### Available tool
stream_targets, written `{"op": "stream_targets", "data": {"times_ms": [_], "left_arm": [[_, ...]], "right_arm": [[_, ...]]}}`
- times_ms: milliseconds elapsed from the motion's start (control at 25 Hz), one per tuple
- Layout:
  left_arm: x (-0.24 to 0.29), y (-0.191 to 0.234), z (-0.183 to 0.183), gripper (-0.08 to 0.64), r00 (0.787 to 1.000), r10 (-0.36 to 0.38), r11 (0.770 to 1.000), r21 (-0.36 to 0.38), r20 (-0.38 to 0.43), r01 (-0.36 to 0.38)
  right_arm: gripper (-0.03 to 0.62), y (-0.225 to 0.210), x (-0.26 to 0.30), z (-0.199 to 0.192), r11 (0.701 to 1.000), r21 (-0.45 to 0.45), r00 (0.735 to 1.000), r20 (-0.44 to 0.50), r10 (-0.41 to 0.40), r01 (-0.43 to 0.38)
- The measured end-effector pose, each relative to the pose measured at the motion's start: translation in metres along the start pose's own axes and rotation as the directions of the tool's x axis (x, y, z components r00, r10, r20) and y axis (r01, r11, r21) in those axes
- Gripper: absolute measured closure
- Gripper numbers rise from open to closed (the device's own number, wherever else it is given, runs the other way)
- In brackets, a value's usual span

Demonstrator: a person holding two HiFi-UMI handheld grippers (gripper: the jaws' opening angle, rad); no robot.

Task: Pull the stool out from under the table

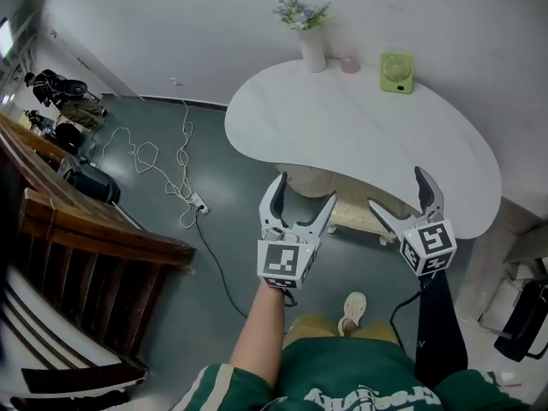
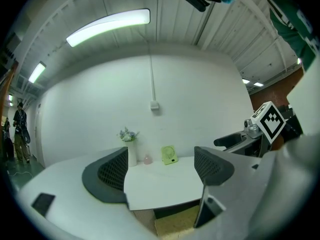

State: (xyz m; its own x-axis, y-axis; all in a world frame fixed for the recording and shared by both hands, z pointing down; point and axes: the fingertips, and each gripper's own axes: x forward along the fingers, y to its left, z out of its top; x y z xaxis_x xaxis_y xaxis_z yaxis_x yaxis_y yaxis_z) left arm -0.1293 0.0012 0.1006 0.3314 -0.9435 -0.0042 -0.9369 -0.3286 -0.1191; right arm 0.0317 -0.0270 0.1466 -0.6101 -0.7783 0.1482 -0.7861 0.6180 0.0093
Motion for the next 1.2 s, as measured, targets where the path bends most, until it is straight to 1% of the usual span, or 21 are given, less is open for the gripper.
{"op": "stream_targets", "data": {"times_ms": [120, 240, 360, 440, 640, 800, 1080, 1200], "left_arm": [[0.009, 0.001, -0.026, 0.144, 0.999, -0.017, 1.0, -0.003, -0.038, 0.016], [0.017, 0.001, -0.054, 0.146, 0.996, -0.047, 0.999, -0.002, -0.071, 0.047], [0.021, 0.0, -0.087, 0.146, 0.991, -0.085, 0.996, -0.012, -0.102, 0.085], [0.022, -0.005, -0.114, 0.146, 0.983, -0.128, 0.992, -0.029, -0.133, 0.126], [0.022, -0.007, -0.175, 0.146, 0.956, -0.224, 0.974, -0.073, -0.187, 0.214], [0.022, -0.004, -0.223, 0.147, 0.929, -0.29, 0.957, -0.1, -0.23, 0.274], [0.023, -0.009, -0.309, 0.15, 0.873, -0.381, 0.924, -0.127, -0.303, 0.36], [0.023, -0.012, -0.344, 0.152, 0.849, -0.41, 0.912, -0.138, -0.333, 0.387]], "right_arm": [[0.047, -0.006, 0.007, -0.022, 0.999, 0.028, 1.0, -0.012, -0.018, 0.018], [0.049, -0.004, 0.015, -0.046, 0.997, 0.069, 0.999, -0.032, -0.015, 0.018], [0.054, 0.005, 0.023, -0.079, 0.996, 0.087, 0.997, -0.074, -0.018, 0.024], [0.054, 0.014, 0.023, -0.106, 0.994, 0.1, 0.993, -0.118, -0.03, 0.042], [0.057, 0.039, 0.027, -0.165, 0.991, 0.114, 0.972, -0.229, -0.046, 0.074], [0.061, 0.052, 0.031, -0.211, 0.984, 0.131, 0.951, -0.3, -0.078, 0.122], [0.066, 0.051, 0.032, -0.289, 0.969, 0.128, 0.907, -0.395, -0.145, 0.21], [0.077, 0.049, 0.03, -0.319, 0.966, 0.114, 0.886, -0.434, -0.162, 0.233]]}}
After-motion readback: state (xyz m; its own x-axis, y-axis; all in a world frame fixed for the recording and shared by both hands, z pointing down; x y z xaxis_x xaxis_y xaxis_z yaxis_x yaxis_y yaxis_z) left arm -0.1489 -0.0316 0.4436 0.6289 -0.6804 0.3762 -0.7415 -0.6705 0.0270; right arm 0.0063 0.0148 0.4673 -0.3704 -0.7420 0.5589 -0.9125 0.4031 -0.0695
